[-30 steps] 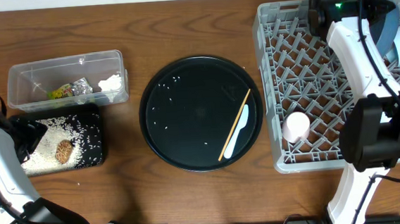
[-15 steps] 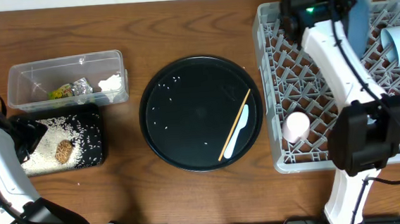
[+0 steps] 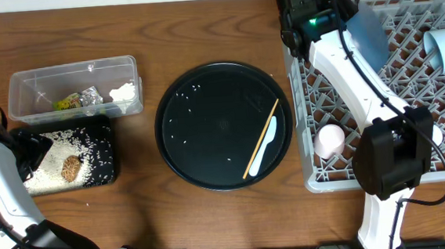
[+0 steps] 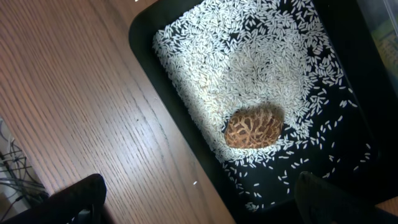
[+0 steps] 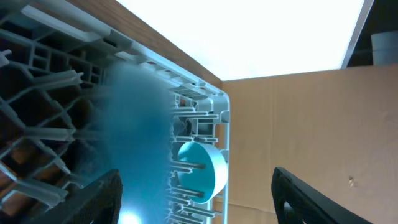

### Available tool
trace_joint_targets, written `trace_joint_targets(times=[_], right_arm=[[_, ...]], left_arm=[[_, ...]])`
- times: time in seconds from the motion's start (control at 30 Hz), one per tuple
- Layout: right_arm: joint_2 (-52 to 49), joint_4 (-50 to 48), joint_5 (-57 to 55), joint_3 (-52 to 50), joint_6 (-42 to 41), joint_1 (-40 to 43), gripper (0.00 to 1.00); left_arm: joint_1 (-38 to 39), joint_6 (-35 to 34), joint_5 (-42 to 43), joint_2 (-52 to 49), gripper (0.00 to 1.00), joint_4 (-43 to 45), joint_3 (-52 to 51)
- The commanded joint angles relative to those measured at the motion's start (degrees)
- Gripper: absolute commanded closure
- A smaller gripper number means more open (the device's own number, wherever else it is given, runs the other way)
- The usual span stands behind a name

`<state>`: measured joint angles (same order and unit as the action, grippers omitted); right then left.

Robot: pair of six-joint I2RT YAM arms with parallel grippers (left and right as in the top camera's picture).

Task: Sort waste into correct bins and load items into the dishwasher rack
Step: 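Lower the blue plate into the rack's back left and release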

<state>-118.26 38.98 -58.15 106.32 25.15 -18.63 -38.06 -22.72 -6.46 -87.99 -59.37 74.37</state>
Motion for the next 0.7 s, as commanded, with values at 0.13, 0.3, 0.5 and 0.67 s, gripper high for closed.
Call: trace_joint_targets(times=[0.13,0.3,0.5,0.67], right_arm=[[3.0,2.4,5.5,-0.2,-9.0,-0.4,0.27],[8.9,6.1,19.4,-0.2,-18.1,-0.5,0.3],[17.6,15.2,47.2,-0.2,-24.2,-1.0,0.36],[21.3,21.9,66.3,-0.3,-31.7,-3.4,0.36]], left_arm=[[-0.2,-0.3,-1.1,0.3,0.02,-0.1,0.0],[-0.2,-0.3,-1.1,0.3,0.02,-0.2,0.0],[-0.2,-0.3,-1.1,0.3,0.02,-0.1,0.0],[-0.2,-0.3,-1.1,0.3,0.02,-0.2,0.0]])
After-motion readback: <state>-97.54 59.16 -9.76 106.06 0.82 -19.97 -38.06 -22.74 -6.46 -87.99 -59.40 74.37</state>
